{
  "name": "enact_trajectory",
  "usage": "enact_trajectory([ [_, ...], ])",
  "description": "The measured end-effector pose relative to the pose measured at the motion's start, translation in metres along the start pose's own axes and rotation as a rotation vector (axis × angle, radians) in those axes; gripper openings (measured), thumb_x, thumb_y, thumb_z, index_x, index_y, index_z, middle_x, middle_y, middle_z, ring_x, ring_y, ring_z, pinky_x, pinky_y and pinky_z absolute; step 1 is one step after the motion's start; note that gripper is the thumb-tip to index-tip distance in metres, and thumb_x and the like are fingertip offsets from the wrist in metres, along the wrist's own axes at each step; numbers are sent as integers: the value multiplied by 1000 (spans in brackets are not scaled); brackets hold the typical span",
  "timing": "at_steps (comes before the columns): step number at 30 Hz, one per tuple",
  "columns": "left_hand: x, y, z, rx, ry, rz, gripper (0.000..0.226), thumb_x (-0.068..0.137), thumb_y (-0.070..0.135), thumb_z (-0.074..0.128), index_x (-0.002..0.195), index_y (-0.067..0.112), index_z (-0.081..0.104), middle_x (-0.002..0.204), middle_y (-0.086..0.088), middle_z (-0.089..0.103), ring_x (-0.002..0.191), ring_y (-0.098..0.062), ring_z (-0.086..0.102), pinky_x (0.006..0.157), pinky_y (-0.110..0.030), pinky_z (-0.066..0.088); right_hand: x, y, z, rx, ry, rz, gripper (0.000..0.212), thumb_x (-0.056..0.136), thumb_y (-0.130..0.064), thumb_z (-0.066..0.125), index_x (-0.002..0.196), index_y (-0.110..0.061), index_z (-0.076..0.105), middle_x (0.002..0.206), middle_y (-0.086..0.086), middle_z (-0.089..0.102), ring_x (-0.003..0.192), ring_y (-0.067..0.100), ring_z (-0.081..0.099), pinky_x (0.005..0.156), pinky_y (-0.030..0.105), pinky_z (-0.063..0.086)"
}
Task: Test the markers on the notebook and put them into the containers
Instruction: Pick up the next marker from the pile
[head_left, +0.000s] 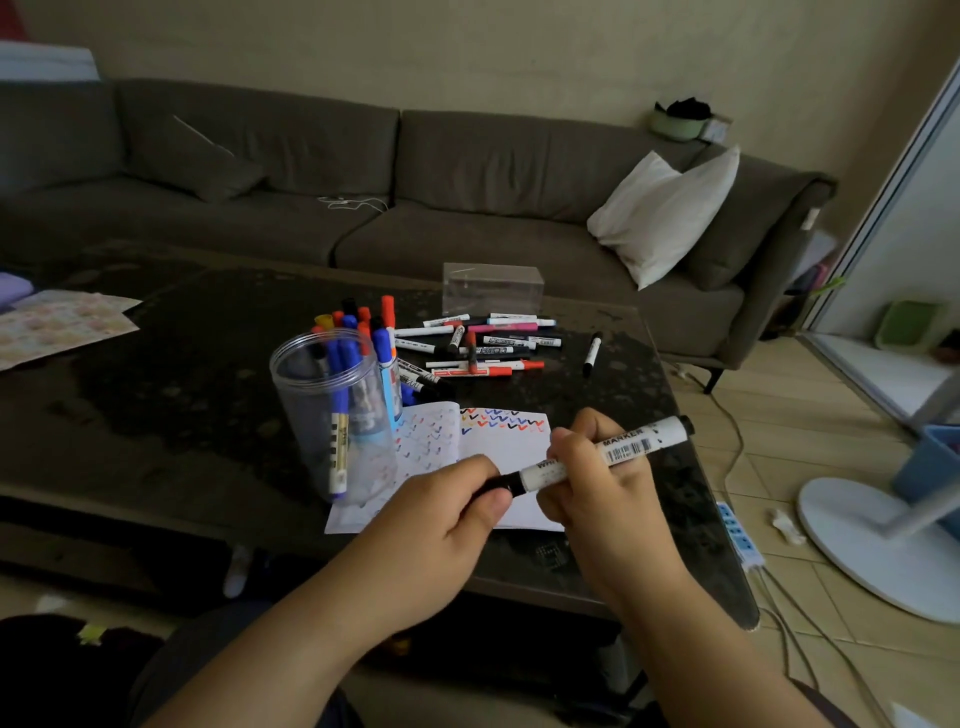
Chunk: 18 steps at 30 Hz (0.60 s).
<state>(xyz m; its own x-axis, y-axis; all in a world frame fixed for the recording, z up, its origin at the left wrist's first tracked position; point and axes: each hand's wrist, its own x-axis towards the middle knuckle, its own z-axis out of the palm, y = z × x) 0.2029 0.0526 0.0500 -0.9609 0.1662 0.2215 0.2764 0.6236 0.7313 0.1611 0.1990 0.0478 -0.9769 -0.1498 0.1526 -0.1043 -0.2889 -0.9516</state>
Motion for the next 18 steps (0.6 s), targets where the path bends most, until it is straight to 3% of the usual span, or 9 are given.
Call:
enact_trajectory([
  [5, 3, 5, -8, 20, 33, 35, 16, 96, 33, 43, 86, 24, 53, 63, 5, 48, 61, -7, 47, 53, -24, 35, 2, -5, 10, 90, -4, -10, 44, 93, 1, 43, 56, -18, 31, 47, -2, 29, 43, 11, 18, 46, 31, 14],
  [10, -2, 2, -15, 5, 54, 22, 17, 95, 32, 44, 81, 26, 51, 59, 7, 46, 58, -5, 45, 52, -22, 34, 6, -7, 22, 121, -53, -15, 42, 93, 2, 41, 58, -16, 28, 45, -3, 30, 42, 11, 19, 44, 30, 14],
  [14, -9, -4, -17, -62, -21, -11, 20, 94, 36, 43, 77, 28, 51, 59, 8, 45, 56, -3, 43, 55, -23, 34, 9, -7, 23, 65, -145, -13, 32, 80, -8, 47, 55, -18, 30, 48, -2, 29, 43, 10, 23, 41, 24, 20],
  [18, -16, -9, -22, -269, -144, -73, 29, 95, 43, 39, 74, 28, 52, 61, 6, 46, 56, -6, 39, 56, -25, 33, 8, -10, 22, -19, -253, -13, 33, 80, -9, 48, 52, -20, 34, 48, -1, 32, 43, 11, 26, 41, 22, 26],
])
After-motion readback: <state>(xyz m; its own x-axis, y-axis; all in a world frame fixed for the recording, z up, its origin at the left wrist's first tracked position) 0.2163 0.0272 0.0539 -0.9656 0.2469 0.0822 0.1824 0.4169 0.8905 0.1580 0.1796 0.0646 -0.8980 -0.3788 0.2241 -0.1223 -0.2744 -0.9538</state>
